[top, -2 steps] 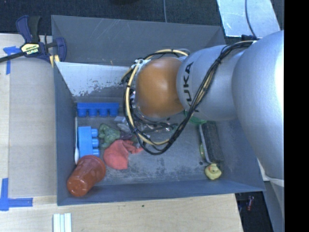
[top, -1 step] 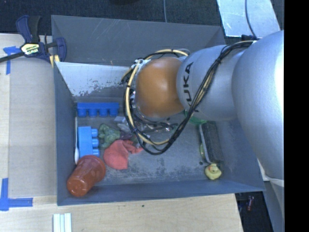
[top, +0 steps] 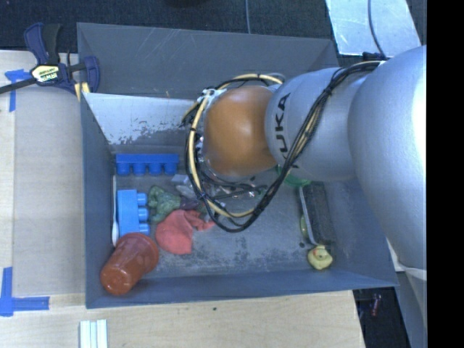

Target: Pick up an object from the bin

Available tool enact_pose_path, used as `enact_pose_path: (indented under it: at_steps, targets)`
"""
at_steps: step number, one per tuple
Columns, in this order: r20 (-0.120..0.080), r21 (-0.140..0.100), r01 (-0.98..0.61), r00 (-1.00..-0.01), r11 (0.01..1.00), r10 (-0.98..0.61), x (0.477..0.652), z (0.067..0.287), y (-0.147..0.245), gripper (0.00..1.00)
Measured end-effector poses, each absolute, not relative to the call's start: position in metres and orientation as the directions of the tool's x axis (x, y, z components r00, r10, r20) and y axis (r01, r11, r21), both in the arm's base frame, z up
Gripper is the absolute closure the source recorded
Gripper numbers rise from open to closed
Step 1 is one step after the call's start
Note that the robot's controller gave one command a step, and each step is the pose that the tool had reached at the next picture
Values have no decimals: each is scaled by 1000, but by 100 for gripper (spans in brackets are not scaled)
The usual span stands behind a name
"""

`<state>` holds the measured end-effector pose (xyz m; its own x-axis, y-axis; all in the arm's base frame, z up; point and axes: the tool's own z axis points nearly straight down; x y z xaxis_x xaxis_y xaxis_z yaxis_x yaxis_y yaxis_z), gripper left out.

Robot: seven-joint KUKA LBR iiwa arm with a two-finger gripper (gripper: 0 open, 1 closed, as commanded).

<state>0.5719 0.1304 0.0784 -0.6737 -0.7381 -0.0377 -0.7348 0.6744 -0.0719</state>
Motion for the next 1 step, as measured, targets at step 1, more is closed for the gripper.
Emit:
enact_pose_path:
  at_steps: [1]
  targets:
    - [-38, -72, -735, -674, 674, -738, 572, 78, 130, 100]
